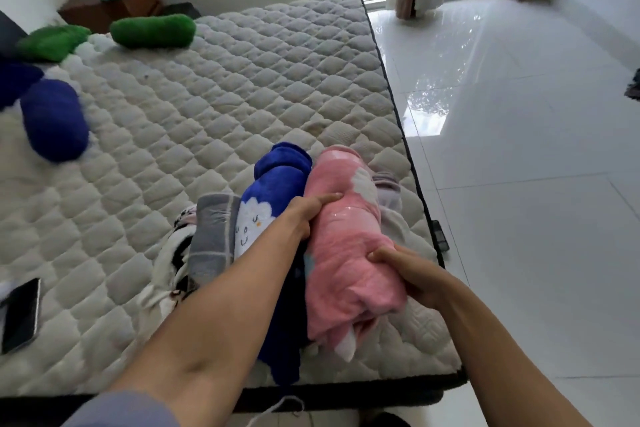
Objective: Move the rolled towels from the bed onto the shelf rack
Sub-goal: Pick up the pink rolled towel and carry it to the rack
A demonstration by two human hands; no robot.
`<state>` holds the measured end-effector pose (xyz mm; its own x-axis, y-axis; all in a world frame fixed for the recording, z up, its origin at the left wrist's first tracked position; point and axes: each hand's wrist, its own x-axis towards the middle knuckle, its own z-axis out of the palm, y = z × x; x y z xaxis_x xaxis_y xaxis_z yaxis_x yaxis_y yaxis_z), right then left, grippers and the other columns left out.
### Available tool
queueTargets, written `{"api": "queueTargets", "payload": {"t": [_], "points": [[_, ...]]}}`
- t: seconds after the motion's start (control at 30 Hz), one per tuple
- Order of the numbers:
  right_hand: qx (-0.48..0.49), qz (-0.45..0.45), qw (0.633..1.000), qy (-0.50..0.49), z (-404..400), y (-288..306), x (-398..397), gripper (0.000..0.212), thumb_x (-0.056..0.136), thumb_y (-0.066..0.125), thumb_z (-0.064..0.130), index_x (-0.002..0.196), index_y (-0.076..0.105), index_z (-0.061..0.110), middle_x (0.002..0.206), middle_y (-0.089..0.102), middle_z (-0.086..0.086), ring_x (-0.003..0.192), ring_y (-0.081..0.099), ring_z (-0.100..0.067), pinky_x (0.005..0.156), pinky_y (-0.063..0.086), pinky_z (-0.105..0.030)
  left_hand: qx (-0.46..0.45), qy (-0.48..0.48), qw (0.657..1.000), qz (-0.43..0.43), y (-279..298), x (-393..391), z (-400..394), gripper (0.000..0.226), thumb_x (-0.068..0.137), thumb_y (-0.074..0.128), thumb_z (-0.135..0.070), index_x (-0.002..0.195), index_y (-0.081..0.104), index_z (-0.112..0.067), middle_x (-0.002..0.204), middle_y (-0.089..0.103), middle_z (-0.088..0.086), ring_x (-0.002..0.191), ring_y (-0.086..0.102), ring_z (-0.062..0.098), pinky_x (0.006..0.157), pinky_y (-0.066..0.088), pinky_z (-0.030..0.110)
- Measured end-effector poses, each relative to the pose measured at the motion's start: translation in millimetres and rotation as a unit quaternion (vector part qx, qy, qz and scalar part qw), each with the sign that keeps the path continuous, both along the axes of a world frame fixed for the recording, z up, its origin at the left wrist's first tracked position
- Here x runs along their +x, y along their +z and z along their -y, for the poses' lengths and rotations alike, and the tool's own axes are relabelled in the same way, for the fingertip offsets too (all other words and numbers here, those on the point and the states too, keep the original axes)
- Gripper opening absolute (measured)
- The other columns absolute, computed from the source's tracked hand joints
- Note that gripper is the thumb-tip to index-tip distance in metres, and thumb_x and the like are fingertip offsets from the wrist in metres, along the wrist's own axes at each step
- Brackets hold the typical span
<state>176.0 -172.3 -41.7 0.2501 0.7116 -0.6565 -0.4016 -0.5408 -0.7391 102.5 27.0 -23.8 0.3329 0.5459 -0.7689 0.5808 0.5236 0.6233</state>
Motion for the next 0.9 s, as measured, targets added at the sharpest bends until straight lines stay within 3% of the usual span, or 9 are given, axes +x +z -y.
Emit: {"api": "queueTargets", "payload": {"t": [0.13, 0.23, 0.37, 0.43, 0.5, 0.57, 0.67, 0.8, 0.9], "points": [[0.060, -0.001, 0.998, 0.011, 10.6, 22.5, 6.8, 0.044, 0.079, 0.071, 0.024, 0.121, 0.058, 0.021, 0.114, 0.068, -0.013, 0.106, 0.066, -0.031, 0.092, 0.054, -0.046, -0.002, 0.087, 0.992, 0.087, 23.2, -19.4, 11.5, 0.070, 0.053, 0.091, -0.031, 0.114, 0.068, -0.004, 0.116, 0.068, 0.011, 0.105, 0.063, 0.030, 0.097, 0.052, 0.046], [0.127, -0.004, 0.991, -0.037, 15.5, 35.3, 0.9, 0.063, 0.069, 0.078, 0.038, 0.126, 0.057, 0.021, 0.119, 0.066, -0.013, 0.109, 0.065, -0.032, 0.091, 0.053, -0.048, 0.001, 0.165, 0.969, 0.183, 50.8, -45.1, 19.3, 0.051, 0.065, 0.086, -0.024, 0.111, 0.070, -0.008, 0.112, 0.072, 0.009, 0.103, 0.066, 0.027, 0.093, 0.054, 0.042], [0.184, 0.107, 0.966, -0.146, 17.0, 54.8, -38.3, 0.054, 0.079, 0.063, 0.053, 0.115, 0.059, 0.014, 0.109, 0.065, -0.007, 0.104, 0.062, -0.026, 0.075, 0.051, -0.033, 0.048, 0.289, 0.915, 0.277, 84.6, -105.6, 28.6, 0.062, 0.060, 0.090, -0.021, 0.115, 0.069, -0.004, 0.111, 0.073, 0.010, 0.102, 0.069, 0.028, 0.087, 0.058, 0.043], [0.182, 0.071, 0.973, -0.122, 17.7, 59.9, -68.6, 0.062, 0.063, 0.065, 0.070, 0.105, 0.060, 0.025, 0.105, 0.063, -0.002, 0.105, 0.061, -0.026, 0.081, 0.049, -0.038, 0.065, 0.357, 0.880, 0.305, 98.8, -151.9, 36.7, 0.063, 0.061, 0.089, -0.022, 0.117, 0.066, -0.005, 0.111, 0.072, 0.012, 0.100, 0.069, 0.029, 0.084, 0.058, 0.042], [0.194, -0.049, 0.977, -0.068, 16.2, 67.5, -106.5, 0.068, 0.059, 0.069, 0.071, 0.110, 0.060, 0.028, 0.103, 0.069, -0.001, 0.096, 0.067, -0.022, 0.077, 0.054, -0.038, 0.077, 0.412, 0.849, 0.321, 111.8, -205.0, 52.6, 0.067, 0.061, 0.089, -0.028, 0.119, 0.062, -0.008, 0.111, 0.071, 0.012, 0.100, 0.068, 0.030, 0.085, 0.057, 0.045], [0.220, -0.162, 0.962, 0.005, 13.7, 74.8, -150.9, 0.037, 0.088, 0.050, 0.054, 0.114, 0.060, 0.031, 0.099, 0.076, 0.007, 0.087, 0.073, -0.013, 0.071, 0.058, -0.038, 0.102, 0.470, 0.810, 0.335, 120.3, -263.0, 75.1, 0.064, 0.065, 0.087, -0.030, 0.120, 0.060, -0.011, 0.113, 0.070, 0.012, 0.101, 0.067, 0.029, 0.084, 0.057, 0.045], [0.227, -0.221, 0.944, 0.091, 20.3, 90.8, -229.6, 0.049, 0.084, 0.044, 0.058, 0.110, 0.071, 0.027, 0.113, 0.073, -0.002, 0.098, 0.071, -0.020, 0.083, 0.057, -0.044, 0.193, 0.556, 0.739, 0.328, 123.8, -357.5, 121.0, 0.061, 0.069, 0.084, -0.025, 0.124, 0.060, -0.013, 0.113, 0.071, 0.009, 0.100, 0.067, 0.026, 0.090, 0.056, 0.044], [0.234, -0.141, 0.935, 0.226, 51.7, 110.8, -349.4, 0.090, 0.065, 0.075, 0.055, 0.139, 0.046, 0.014, 0.128, 0.062, -0.012, 0.110, 0.064, -0.025, 0.072, 0.060, -0.031, 0.300, 0.675, 0.619, 0.267, 124.3, -482.4, 203.9, 0.041, 0.069, 0.083, -0.019, 0.104, 0.061, -0.020, 0.100, 0.068, 0.001, 0.100, 0.066, 0.026, 0.095, 0.054, 0.046], [0.224, -0.080, 0.927, 0.291, 81.9, 119.0, -443.0, 0.056, 0.079, 0.073, 0.029, 0.128, 0.052, 0.014, 0.113, 0.068, -0.007, 0.100, 0.067, -0.022, 0.064, 0.059, -0.027, 0.335, 0.738, 0.545, 0.214, 125.9, -557.9, 281.2, 0.070, 0.056, 0.087, -0.030, 0.118, 0.055, -0.022, 0.107, 0.067, 0.000, 0.101, 0.065, 0.023, 0.095, 0.054, 0.045]]}}
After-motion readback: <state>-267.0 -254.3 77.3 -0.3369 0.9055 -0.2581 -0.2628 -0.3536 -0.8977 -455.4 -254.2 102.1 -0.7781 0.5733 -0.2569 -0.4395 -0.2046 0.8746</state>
